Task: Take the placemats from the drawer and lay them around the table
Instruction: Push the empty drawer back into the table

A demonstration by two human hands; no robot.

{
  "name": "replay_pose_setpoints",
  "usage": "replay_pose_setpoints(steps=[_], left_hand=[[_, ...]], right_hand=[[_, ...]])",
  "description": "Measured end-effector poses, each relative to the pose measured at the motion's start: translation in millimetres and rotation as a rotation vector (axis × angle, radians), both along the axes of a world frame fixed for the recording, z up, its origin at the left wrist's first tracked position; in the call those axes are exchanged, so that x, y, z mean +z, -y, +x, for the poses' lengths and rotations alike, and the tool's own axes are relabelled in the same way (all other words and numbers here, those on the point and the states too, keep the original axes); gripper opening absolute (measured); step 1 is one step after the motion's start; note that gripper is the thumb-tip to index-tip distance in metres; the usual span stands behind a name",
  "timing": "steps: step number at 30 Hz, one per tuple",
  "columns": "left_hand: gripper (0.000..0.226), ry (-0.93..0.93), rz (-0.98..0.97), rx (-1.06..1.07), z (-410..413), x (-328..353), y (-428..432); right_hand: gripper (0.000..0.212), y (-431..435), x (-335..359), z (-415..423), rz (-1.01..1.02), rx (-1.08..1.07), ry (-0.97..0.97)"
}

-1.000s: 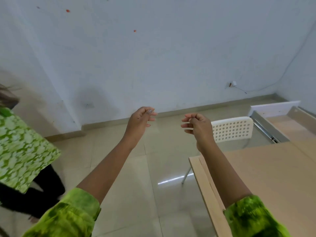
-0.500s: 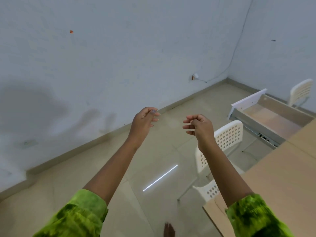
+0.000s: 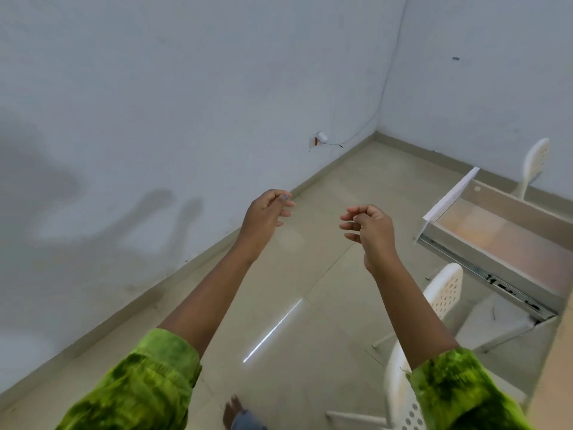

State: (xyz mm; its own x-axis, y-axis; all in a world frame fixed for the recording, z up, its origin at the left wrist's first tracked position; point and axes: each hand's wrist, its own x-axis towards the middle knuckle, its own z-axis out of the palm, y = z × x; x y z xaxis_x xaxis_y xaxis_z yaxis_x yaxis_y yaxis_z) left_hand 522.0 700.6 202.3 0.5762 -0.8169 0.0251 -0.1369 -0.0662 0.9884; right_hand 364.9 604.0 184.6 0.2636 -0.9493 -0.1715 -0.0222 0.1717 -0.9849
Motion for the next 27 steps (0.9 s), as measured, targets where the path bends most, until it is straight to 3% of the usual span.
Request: replay_pose_setpoints(steps=[11,20,27], left_hand=[[0.018,0.016,-0.029,-0.379,103.0,18.2,177.2],[0.019,0.033,-0.116,-0.698,67.9,34.0,357.1],[0.021,0.04,-0.022,-0.87,7.6,8.1,493.8]], right_hand=[[0.028,112.4,12.5,75.0,-0.022,-0.417,0.04],[0.029,231.2,23.9,44.9,-0.114,-0.696,0.08],[0.025,326.2,0.1,2.8,0.039,-0.893,0.067]])
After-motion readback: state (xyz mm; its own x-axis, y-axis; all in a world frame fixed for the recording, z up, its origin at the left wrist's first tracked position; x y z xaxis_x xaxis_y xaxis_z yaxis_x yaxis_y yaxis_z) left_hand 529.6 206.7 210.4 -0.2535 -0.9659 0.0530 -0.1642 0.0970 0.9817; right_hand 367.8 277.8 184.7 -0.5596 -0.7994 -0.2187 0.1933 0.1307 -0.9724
